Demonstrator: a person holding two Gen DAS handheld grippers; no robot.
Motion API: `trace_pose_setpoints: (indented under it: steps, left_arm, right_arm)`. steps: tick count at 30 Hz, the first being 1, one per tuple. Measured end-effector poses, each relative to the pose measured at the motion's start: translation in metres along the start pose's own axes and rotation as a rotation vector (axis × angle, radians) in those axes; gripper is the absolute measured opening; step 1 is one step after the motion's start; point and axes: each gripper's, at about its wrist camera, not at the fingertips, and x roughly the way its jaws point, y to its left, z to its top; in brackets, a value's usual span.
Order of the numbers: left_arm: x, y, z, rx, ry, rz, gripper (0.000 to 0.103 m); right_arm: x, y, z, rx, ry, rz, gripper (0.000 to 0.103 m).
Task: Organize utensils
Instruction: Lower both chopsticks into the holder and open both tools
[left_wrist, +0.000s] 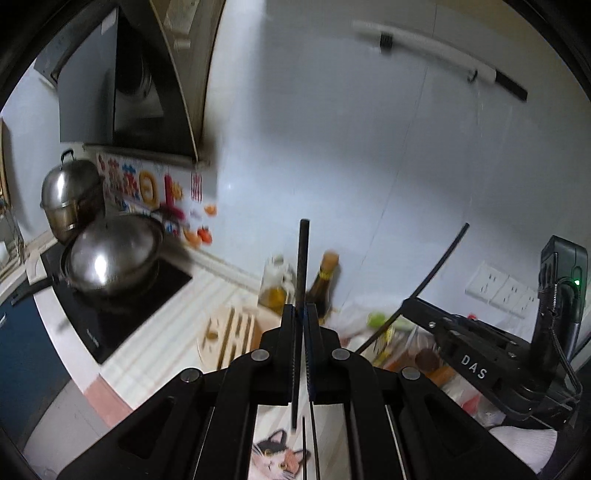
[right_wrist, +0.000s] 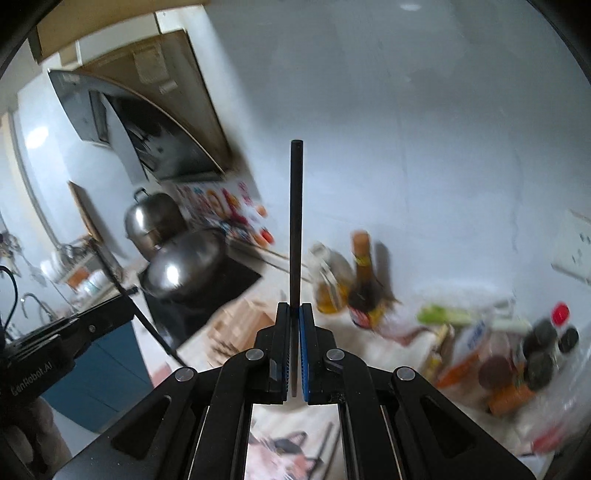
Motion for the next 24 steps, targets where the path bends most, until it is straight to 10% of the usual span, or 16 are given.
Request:
trace_pose_setpoints:
  steps: [10,24]
  left_arm:
    - [0.012,0.019,0.047,-0.014,-0.044,0.045,0.002]
    - [0.075,0.031,0.033,-0.020,0.116,0.021,0.002]
  right_arm:
    - [0.046,0.031,0.034,-0.049,0.029,0.046,0.005]
    - [0.121,0.025,0.005,-0.059,0.215,0.052,0.005]
